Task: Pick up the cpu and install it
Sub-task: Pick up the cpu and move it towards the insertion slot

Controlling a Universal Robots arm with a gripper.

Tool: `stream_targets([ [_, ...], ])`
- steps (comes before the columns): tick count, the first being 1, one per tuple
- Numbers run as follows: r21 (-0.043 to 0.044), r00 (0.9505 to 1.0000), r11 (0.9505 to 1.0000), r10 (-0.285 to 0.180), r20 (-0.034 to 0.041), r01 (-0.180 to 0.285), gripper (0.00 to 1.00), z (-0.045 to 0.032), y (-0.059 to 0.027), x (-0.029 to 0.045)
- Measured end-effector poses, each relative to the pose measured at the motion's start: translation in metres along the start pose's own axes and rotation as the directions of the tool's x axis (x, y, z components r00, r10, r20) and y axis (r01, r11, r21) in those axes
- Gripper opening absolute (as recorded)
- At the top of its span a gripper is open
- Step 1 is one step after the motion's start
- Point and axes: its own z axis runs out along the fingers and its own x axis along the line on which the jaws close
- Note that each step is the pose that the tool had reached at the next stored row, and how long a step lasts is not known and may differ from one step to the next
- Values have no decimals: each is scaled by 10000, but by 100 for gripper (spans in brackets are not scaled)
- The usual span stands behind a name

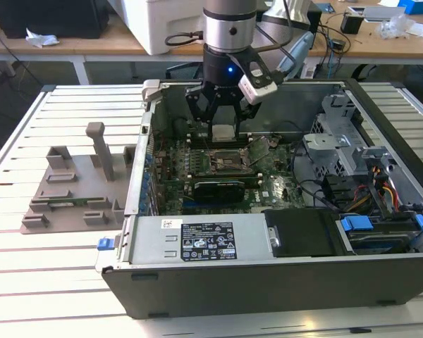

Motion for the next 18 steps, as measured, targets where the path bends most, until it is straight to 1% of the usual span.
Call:
stream_targets([
  [3, 32, 10000, 10000, 0, -8, 0, 55, 92, 54, -74],
  [6, 54, 10000, 10000, -3, -11, 3, 55, 156, 84, -128],
  [8, 79, 10000, 10000, -12, -14, 12, 55, 215, 101, -163],
  [9, 86, 10000, 10000, -28, -15, 28, 55, 233, 103, -167],
  [11, 99, 10000, 9999, -74, -14, 75, 55, 296, 114, -180],
  [15, 102, 10000, 9999, -74, -15, 74, 55, 364, 120, -209],
  [16, 101, 10000, 9999, -74, -14, 74, 55, 397, 123, -226],
  [18, 103, 10000, 9999, -72, -15, 72, 55, 404, 123, -226],
])
